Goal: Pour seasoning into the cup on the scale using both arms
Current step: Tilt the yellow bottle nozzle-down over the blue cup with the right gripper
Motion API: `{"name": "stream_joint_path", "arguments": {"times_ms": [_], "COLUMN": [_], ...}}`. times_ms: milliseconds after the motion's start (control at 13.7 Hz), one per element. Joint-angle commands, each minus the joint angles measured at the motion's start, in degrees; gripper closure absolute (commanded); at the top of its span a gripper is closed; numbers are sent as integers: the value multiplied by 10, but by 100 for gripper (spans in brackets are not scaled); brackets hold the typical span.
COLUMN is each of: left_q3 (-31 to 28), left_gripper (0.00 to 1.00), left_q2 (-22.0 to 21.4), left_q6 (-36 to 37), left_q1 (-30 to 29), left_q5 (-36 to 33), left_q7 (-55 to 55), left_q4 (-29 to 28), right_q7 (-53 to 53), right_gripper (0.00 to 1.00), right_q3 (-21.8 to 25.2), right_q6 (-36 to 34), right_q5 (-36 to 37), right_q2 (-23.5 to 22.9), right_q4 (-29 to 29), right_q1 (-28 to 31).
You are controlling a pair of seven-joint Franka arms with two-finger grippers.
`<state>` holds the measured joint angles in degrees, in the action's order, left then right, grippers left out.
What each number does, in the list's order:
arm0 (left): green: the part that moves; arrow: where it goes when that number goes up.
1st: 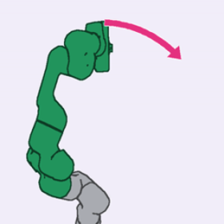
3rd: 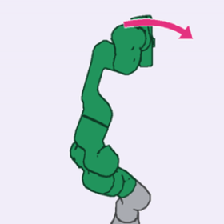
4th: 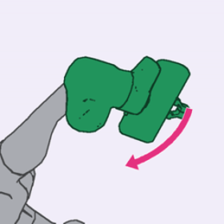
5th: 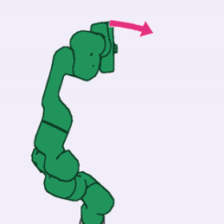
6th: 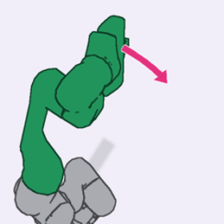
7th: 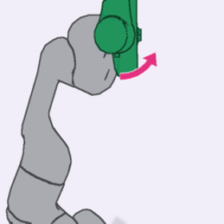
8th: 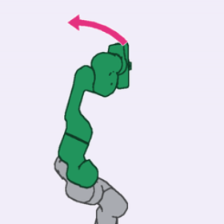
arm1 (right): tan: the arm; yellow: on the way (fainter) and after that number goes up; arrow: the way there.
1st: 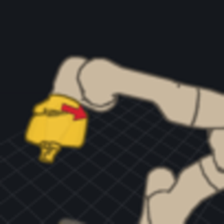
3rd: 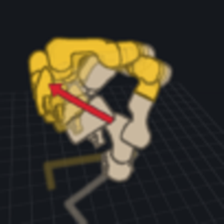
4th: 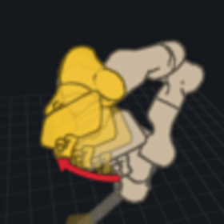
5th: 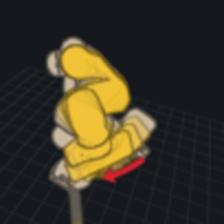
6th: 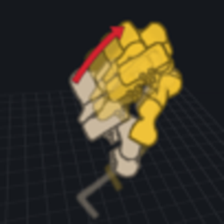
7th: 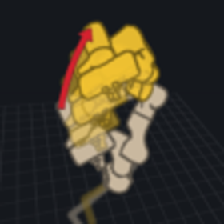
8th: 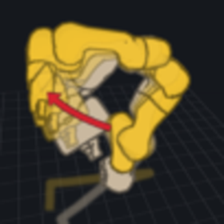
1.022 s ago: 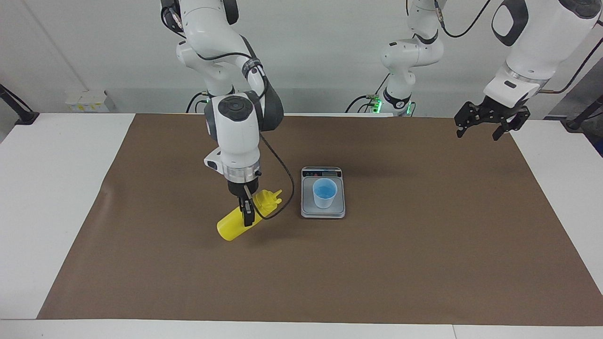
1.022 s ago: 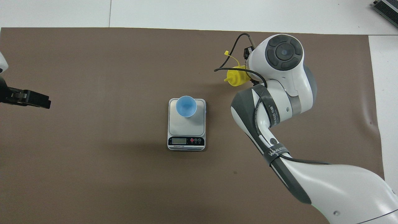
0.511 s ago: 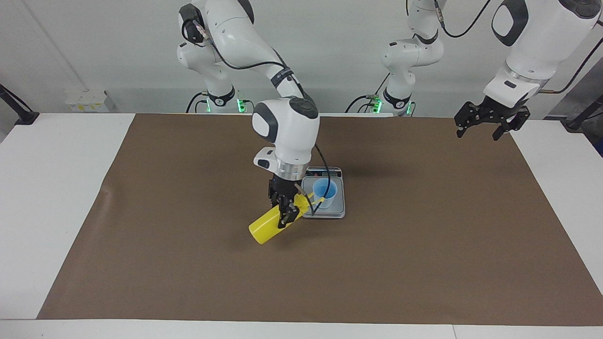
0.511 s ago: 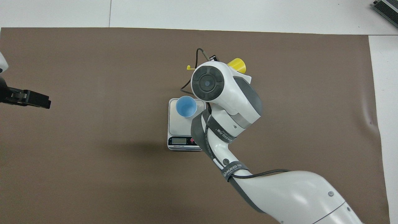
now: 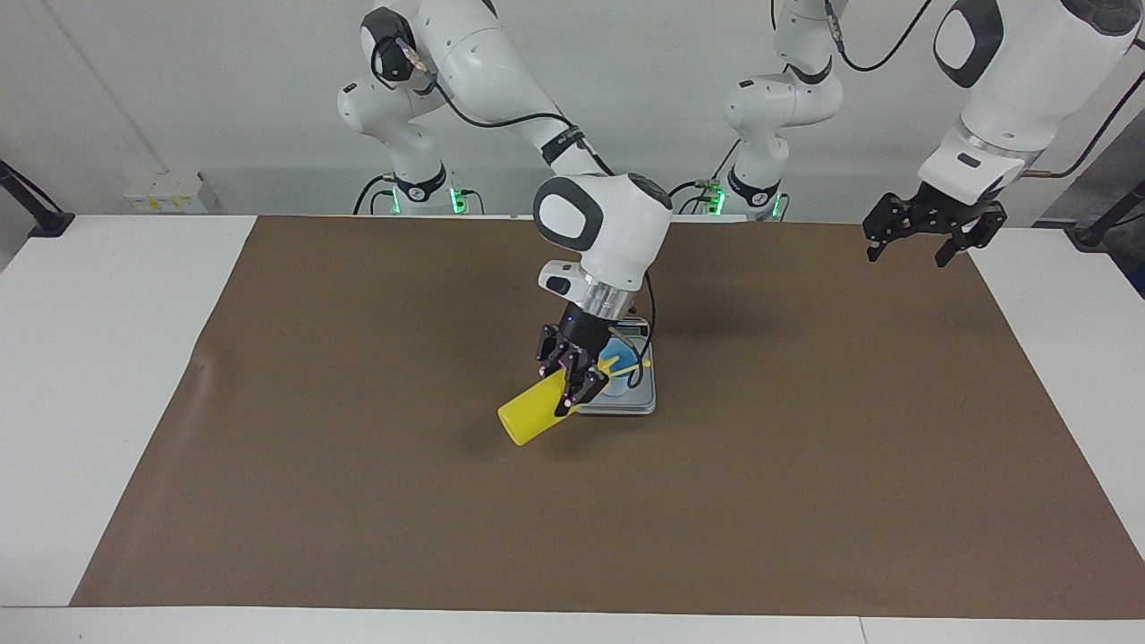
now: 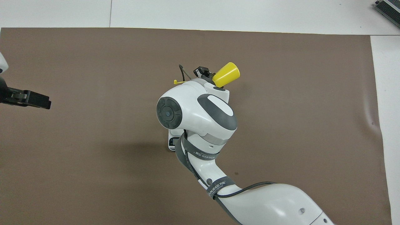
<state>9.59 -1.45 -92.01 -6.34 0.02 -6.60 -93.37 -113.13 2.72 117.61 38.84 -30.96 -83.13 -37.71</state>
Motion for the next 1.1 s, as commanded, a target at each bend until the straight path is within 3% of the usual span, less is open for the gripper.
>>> {"name": "stream_joint_path", "arguments": {"times_ms": [0,365,803,1022], "left_q3": [4,4,4,4], "left_gripper": [0,0,0,0], "left_q2": [-14,-14,-14,-14], "left_q6": [0,0,0,-1], "left_q1": [-7,-7,-7,-7], "left_q5": [0,0,0,0], "left_q7": [-2,-2,-2,-2], "left_q4": [-14,-15,-15,-14], "right_q7": [-17,-17,-20,-20], "right_gripper": [100,100,100,100], "right_q3": [0,-1,-2,-2], "right_q6": [-1,8,29,46], "right_q5": [53,155,212,297], "right_q2": [19,32,40,50], "right_q4": [-28,-52,-69,-100], "right_q1": [-7,-8,-19,-25]}}
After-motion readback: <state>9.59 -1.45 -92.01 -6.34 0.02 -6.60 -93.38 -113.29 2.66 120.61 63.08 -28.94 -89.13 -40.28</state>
